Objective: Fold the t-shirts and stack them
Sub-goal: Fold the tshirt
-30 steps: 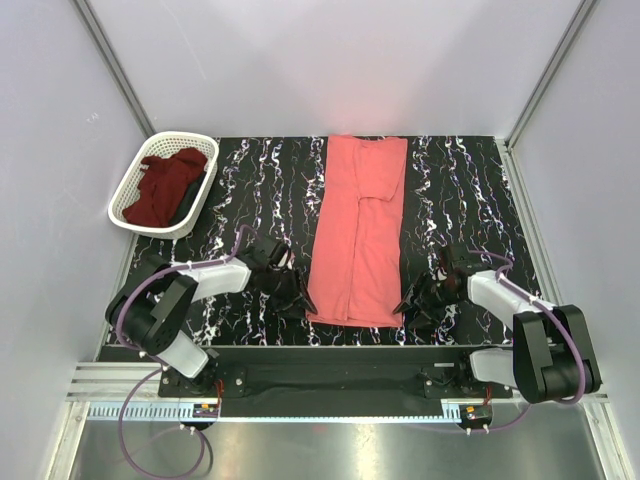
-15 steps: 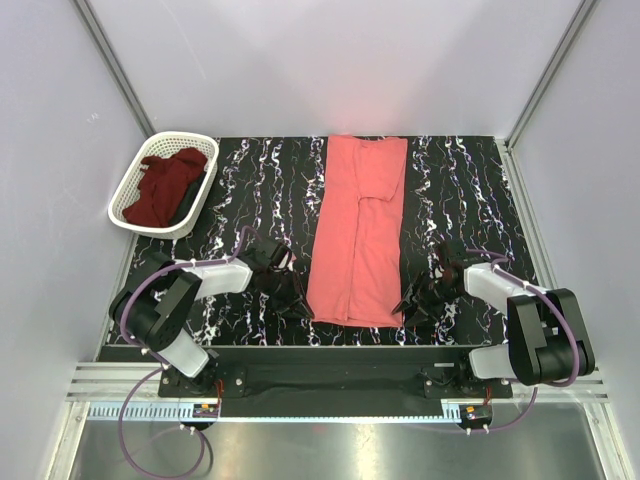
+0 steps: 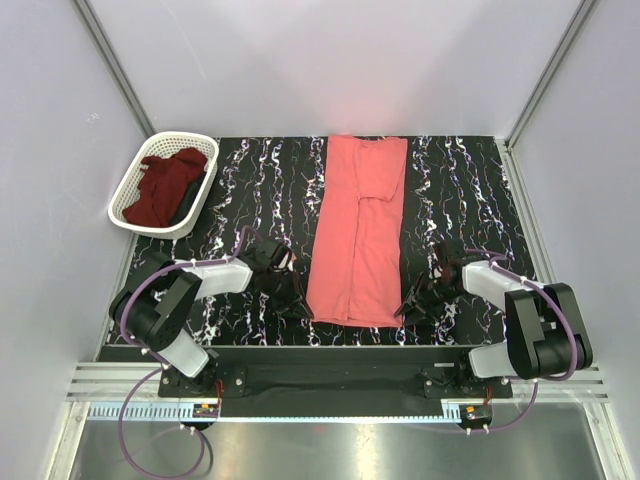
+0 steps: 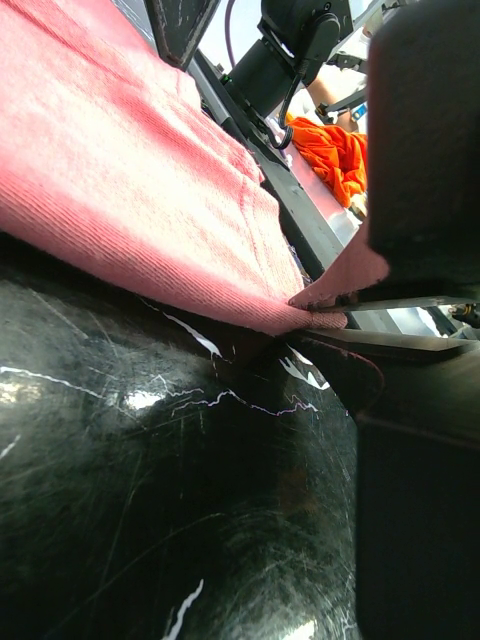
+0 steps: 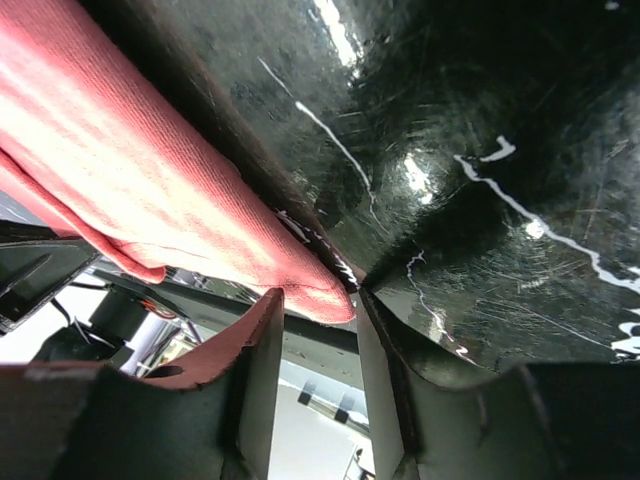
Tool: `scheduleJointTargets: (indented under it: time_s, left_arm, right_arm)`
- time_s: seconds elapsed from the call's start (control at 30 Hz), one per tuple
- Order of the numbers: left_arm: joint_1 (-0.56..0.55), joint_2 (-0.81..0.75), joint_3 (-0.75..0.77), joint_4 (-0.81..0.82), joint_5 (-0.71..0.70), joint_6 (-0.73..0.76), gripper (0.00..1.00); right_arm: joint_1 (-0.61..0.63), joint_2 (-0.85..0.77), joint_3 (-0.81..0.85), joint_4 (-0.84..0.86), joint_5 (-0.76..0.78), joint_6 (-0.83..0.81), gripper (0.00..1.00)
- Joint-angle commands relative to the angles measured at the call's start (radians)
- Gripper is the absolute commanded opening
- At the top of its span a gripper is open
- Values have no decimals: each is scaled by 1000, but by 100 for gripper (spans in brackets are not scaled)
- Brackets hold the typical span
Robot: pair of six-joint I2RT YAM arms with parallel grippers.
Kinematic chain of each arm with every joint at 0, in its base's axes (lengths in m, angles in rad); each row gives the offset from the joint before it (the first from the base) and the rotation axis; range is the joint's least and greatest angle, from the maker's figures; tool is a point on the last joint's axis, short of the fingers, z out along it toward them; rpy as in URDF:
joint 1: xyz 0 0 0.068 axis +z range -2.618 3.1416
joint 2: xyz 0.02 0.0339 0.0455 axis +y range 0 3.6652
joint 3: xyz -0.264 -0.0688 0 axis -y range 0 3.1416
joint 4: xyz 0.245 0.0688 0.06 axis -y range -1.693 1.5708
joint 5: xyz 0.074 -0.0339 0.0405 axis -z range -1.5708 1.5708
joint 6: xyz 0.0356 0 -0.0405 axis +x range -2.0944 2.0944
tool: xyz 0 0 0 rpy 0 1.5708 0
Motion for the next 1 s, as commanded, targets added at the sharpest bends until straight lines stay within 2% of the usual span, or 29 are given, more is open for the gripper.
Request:
scheduleJointTargets:
  time_s: [0.0, 0.27, 0.47, 0.53, 0.57, 0.6, 0.63, 0.97]
  left_arm:
    - [-6, 15, -12, -13, -59, 34, 16]
    - [-6, 13, -1, -11, -52, 37, 14]
    - [-6, 4, 4, -34, -63, 55, 10]
    - [-6, -11, 4, -48, -83, 65, 9]
    - [-4, -14, 7, -59, -88, 75, 7]
    - [-6, -22, 7, -66, -94, 83, 1]
    - [-6, -27, 8, -76, -98, 89, 0]
    - [-38, -171, 99, -255, -204, 149, 0]
  right_arm:
    - [16, 25, 24, -4, 23, -33, 42]
    - [38, 62, 9, 56, -9, 8, 38]
    - [39, 22, -28, 75, -8, 39, 23]
    - [42, 4, -27, 55, -9, 42, 15]
    - [41, -5, -27, 49, -11, 45, 13]
    - [44, -16, -22, 42, -9, 47, 10]
    - [47, -27, -19, 21, -8, 50, 6]
    - [67, -160, -7, -91, -6, 45, 2]
